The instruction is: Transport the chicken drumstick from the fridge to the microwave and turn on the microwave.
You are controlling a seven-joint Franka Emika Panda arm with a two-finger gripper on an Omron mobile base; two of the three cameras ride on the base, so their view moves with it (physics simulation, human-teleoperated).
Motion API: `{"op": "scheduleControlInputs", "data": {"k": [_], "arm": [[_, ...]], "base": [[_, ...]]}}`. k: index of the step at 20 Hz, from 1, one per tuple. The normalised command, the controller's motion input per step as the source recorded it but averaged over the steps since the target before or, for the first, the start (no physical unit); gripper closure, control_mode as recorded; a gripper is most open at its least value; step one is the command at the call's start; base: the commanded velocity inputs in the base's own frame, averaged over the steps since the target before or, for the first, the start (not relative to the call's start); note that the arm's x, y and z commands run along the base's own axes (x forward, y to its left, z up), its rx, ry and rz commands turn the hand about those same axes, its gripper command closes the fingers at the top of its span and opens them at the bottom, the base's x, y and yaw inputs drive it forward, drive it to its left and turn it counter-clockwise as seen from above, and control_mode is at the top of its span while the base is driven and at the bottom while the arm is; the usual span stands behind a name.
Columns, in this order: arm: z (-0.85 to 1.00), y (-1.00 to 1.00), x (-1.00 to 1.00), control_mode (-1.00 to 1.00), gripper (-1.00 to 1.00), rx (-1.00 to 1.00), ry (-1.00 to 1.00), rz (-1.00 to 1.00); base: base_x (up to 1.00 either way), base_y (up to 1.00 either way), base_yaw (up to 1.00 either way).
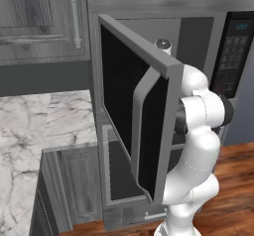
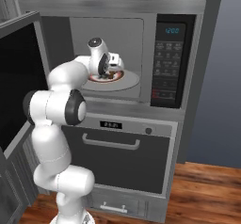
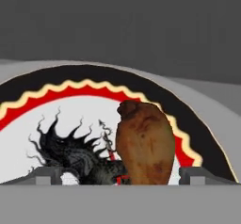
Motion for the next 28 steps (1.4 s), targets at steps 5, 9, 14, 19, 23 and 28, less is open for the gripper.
{"op": "scheduleControlInputs", "data": {"k": [5, 9, 14, 19, 23, 28], "arm": [[0.07, 0.00, -0.47, -1.00, -1.00, 0.00, -0.05, 0.00], [0.41, 0.00, -0.53, -1.00, -1.00, 0.04, -0.01, 0.00], [0.41, -0.04, -0.71, -1.00, -1.00, 0.05, 0.00, 0.00], [0.24, -0.24, -0.94, -1.00, -1.00, 0.12, -0.03, 0.00], [0.24, -0.13, -0.91, -1.00, -1.00, 0.10, -0.08, 0.00], [0.34, 0.00, -0.57, -1.00, -1.00, 0.00, -0.12, 0.00]], "base": [[0.00, 0.00, 0.00], [0.00, 0.00, 0.00], [0.00, 0.00, 0.00], [0.00, 0.00, 0.00], [0.00, 0.00, 0.00], [0.00, 0.00, 0.00]]}}
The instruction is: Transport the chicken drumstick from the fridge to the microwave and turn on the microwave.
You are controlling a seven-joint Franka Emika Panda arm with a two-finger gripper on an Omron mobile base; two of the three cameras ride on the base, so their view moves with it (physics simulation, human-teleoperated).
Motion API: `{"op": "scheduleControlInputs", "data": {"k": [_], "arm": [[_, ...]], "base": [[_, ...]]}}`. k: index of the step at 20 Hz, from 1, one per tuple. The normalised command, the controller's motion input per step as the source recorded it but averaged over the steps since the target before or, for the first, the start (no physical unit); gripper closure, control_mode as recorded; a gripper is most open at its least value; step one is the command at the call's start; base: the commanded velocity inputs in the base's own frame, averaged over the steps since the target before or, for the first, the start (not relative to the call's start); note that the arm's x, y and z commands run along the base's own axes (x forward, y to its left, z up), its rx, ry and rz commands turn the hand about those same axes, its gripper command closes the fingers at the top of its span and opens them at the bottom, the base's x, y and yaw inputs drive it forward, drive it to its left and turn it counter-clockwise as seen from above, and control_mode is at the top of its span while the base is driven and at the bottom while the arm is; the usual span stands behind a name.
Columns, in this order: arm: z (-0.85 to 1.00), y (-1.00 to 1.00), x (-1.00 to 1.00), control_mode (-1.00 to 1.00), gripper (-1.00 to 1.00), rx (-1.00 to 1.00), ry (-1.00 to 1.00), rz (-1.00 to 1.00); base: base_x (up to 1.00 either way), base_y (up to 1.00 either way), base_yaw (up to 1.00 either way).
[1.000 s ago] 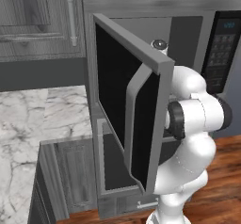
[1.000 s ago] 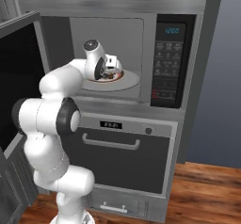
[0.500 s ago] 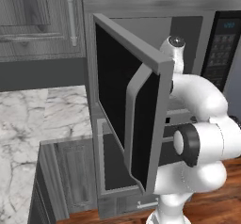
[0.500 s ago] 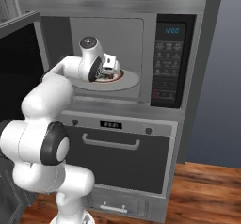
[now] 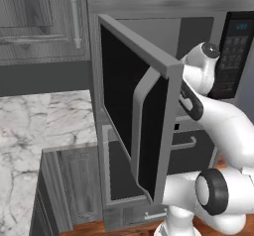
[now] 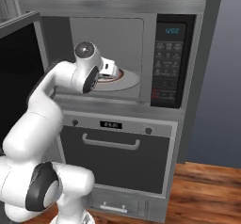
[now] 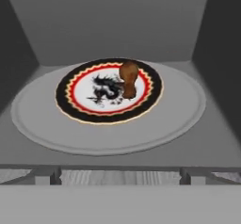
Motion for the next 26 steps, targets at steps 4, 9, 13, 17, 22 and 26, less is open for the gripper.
{"op": "scheduleControlInputs", "data": {"k": [4, 9, 13, 17, 22, 26], "arm": [[0.33, 0.00, -0.49, -1.00, -1.00, -0.01, -0.08, 0.00], [0.19, 0.00, -0.49, -1.00, -1.00, -0.03, -0.01, 0.00], [0.06, 0.02, -0.53, -1.00, -1.00, -0.05, 0.00, 0.00], [0.16, 0.00, -0.47, -1.00, 1.00, -0.04, 0.00, 0.00], [0.13, 0.00, -0.41, -1.00, 1.00, -0.02, 0.00, 0.00], [0.04, 0.00, -0.45, -1.00, 1.00, 0.00, -0.02, 0.00]], "base": [[0.00, 0.00, 0.00], [0.00, 0.00, 0.00], [0.00, 0.00, 0.00], [0.00, 0.00, 0.00], [0.00, 0.00, 0.00], [0.00, 0.00, 0.00]]}}
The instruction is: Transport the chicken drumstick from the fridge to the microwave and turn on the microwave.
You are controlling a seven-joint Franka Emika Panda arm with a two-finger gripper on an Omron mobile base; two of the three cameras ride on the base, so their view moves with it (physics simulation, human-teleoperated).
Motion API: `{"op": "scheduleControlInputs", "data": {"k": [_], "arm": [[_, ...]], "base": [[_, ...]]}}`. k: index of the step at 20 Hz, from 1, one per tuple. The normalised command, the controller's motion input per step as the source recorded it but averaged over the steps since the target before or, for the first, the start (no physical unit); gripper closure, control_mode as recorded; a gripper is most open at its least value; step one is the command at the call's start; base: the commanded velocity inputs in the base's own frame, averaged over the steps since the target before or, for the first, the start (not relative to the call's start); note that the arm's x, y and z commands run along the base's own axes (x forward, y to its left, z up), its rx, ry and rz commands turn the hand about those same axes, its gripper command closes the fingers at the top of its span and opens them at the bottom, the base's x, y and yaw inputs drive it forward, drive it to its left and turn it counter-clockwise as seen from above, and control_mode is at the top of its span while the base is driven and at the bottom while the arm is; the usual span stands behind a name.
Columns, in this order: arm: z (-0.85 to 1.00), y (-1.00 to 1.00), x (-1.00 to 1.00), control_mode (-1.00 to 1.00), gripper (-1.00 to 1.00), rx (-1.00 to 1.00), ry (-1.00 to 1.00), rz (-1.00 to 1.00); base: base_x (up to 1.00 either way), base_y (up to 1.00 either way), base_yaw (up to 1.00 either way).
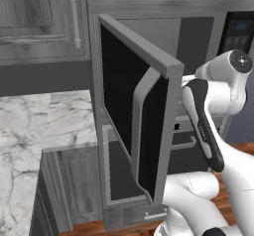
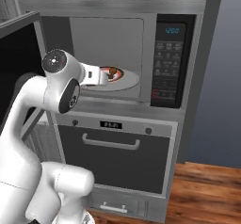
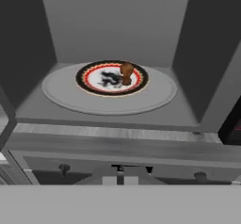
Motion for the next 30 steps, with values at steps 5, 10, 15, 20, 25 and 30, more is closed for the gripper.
{"op": "scheduleControlInputs", "data": {"k": [5, 10, 15, 20, 25, 30], "arm": [[0.07, 0.00, -0.42, -1.00, 1.00, 0.00, -0.02, 0.00], [0.00, 0.00, -0.13, -1.00, 1.00, 0.00, 0.00, 0.00], [0.02, 0.01, -0.58, -1.00, 1.00, 0.00, 0.00, 0.00], [0.07, 0.00, -0.60, -1.00, 1.00, 0.00, -0.01, 0.00], [0.10, 0.03, -0.69, -1.00, 1.00, 0.00, -0.05, 0.00], [0.12, 0.08, -0.55, -1.00, 1.00, 0.00, -0.02, 0.00]], "base": [[0.00, 0.00, 0.00], [0.00, 0.00, 0.00], [0.00, 0.00, 0.00], [0.00, 0.00, 0.00], [0.00, 0.00, 0.00], [0.00, 0.00, 0.00]]}}
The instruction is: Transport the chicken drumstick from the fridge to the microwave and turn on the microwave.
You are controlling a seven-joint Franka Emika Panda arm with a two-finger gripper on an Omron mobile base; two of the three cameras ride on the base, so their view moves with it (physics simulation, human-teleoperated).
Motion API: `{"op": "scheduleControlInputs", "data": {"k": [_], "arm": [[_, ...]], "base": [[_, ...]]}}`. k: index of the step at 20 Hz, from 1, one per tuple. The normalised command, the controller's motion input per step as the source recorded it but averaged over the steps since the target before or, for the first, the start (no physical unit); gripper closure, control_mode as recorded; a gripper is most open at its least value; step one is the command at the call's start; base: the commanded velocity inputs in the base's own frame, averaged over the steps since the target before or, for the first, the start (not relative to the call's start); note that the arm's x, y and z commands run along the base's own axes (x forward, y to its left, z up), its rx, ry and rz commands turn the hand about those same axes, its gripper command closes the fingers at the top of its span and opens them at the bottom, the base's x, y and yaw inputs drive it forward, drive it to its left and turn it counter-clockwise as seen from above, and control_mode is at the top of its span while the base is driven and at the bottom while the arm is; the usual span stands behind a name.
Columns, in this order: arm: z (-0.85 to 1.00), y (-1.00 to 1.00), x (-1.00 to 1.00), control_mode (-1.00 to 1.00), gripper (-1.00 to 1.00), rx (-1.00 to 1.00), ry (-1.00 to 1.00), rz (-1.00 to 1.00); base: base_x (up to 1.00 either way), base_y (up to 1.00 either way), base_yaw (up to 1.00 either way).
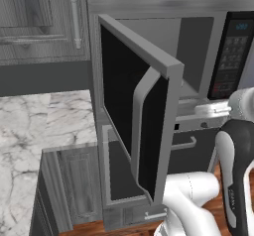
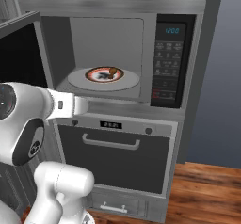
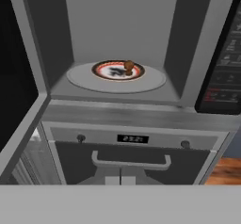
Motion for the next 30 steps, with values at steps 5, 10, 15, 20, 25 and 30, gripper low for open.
{"op": "scheduleControlInputs", "data": {"k": [5, 10, 15, 20, 25, 30], "arm": [[0.06, 0.01, -0.56, -1.00, 1.00, 0.00, 0.00, 0.00], [0.07, 0.08, -0.55, -1.00, 1.00, 0.00, 0.00, 0.00], [0.01, 0.29, -0.40, -1.00, 1.00, 0.00, -0.08, 0.00], [0.00, 0.41, -0.28, -1.00, 1.00, 0.00, -0.11, 0.00], [0.00, 0.36, -0.30, -1.00, 1.00, 0.00, -0.11, 0.00], [0.00, 0.31, -0.25, -1.00, 1.00, 0.00, -0.08, 0.00]], "base": [[0.00, 0.00, 0.00], [0.00, 0.00, 0.00], [0.00, 0.00, 0.00], [0.00, 0.00, 0.00], [0.00, 0.00, 0.00], [0.00, 0.00, 0.00]]}}
